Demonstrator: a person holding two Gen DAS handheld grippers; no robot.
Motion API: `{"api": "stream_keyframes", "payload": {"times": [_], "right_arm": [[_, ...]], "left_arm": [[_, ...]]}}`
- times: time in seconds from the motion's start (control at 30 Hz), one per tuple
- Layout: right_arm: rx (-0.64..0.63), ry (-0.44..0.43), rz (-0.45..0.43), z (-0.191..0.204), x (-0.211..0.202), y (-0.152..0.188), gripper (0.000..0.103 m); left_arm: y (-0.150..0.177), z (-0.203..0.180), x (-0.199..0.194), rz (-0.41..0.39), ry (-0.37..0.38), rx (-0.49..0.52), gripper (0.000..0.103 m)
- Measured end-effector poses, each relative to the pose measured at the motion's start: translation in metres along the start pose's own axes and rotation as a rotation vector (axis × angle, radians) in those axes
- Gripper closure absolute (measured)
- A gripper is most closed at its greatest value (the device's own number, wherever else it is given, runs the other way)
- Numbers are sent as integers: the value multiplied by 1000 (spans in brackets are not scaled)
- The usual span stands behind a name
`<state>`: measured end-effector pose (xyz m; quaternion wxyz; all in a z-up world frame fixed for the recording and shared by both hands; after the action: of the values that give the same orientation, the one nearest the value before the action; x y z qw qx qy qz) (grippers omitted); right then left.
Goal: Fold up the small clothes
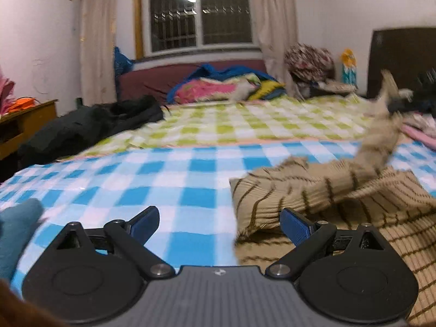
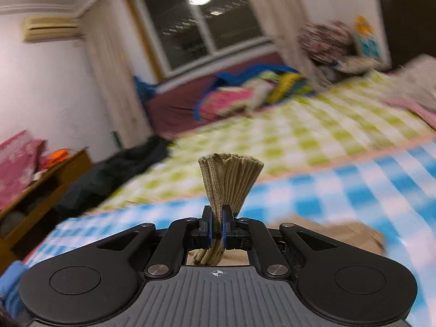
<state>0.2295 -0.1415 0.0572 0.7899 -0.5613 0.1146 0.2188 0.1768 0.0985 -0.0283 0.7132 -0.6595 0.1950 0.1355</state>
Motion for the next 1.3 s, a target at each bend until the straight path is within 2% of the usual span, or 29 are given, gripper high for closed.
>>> {"api": "stream_keyframes", "payload": {"times": [0.13, 0.2, 0.3, 0.5, 0.7, 0.8, 0.93, 1.03, 1.13, 1.3], "right_arm": [[60, 86, 105, -56, 12, 43, 96], [104, 106, 128, -72, 15, 59, 96], [196, 87, 134, -92, 14, 67, 89], [207, 90, 108, -104, -2, 69, 88], [136, 177, 115, -105, 0, 67, 88], [81, 237, 118, -104, 0, 68, 88], [-31, 294, 110, -97, -4, 67, 88], [-89, 314, 80, -91, -10, 61, 88], [-125, 279, 53, -78, -15, 55, 88], [-181, 117, 114, -47, 2, 62, 88]], "left_arm": [[11, -22, 16, 65, -7, 76, 3], [15, -28, 16, 83, -10, 112, 3], [15, -29, 13, 90, -19, 139, 3], [-3, -31, 10, 43, -8, 119, 3], [-25, -35, 25, 3, -2, 51, 3], [-25, -40, 45, 44, 3, 40, 3], [-9, -47, 70, 161, -19, 111, 2], [-5, -46, 63, 166, -10, 136, 2], [-10, -44, 51, 143, 0, 138, 3], [-38, -48, 37, 37, 54, 61, 3]]}}
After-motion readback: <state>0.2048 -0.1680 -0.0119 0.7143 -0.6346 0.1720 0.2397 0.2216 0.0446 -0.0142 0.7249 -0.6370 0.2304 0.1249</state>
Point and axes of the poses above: each gripper's, at about its wrist camera, not at the fingertips, and x roughly the way its jaws point, z to its left, y to its underside, the point moved 4 cm from there along x, roughly the way its jaws point, and after that the axes turned 1 degree about z, right-handed, at the moved point
